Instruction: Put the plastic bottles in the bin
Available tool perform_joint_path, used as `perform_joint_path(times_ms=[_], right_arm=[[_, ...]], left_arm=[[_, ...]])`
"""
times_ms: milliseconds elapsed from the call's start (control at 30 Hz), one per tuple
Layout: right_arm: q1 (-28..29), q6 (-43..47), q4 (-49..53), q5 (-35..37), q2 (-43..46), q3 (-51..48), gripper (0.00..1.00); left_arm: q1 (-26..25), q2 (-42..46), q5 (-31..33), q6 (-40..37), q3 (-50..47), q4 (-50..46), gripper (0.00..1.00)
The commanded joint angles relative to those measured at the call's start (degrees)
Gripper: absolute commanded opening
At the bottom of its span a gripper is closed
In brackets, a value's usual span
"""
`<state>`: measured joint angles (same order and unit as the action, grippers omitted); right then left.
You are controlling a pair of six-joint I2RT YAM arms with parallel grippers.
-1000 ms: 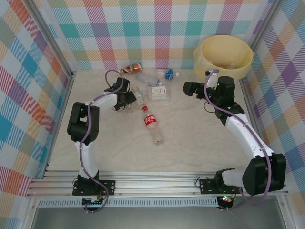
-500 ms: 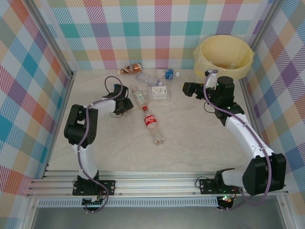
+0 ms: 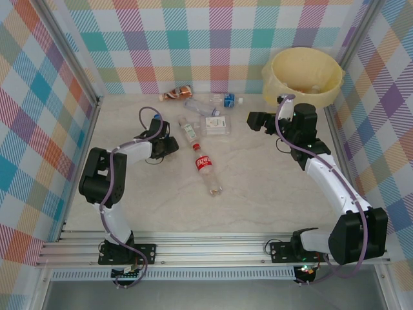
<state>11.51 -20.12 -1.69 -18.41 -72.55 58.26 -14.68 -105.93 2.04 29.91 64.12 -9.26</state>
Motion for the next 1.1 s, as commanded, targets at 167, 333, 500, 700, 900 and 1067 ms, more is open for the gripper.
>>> perform_joint_path(times_ms=[167,333,500,700,900,1067], right_arm=[[1.1,1.8,-0.2,-2.7,1.4,1.1,1.00],[2.2,-1.1,0.5,-3.9,0.6,2.0,1.00],[4.0,-3.7,1.0,-7.9,-0.6,3.7,1.00],[7.3,-4.5,1.3,-9.8,-1.3,7.1,1.00],[9.0,-6.4,0.6,-18.4,-3.8,10.6,1.00],[10.9,-6.3,-2.5,-22.4,-5.0,11.2,1.00]], left_arm=[[0.8,10.9,-1.6,-6.6,-3.4,2.7,0.41],[0.3,19.1,-8.7,-11.2,-3.6,1.2,0.40],[-3.3,22.9,-19.9,-13.1,-1.9,1.5,0.39],[-7.5,23.0,-35.1,-12.2,-0.3,8.3,0.39],[-11.4,21.6,-45.0,-11.4,2.1,13.2,0.39],[-14.0,19.8,-47.8,-9.1,3.7,17.6,0.39]])
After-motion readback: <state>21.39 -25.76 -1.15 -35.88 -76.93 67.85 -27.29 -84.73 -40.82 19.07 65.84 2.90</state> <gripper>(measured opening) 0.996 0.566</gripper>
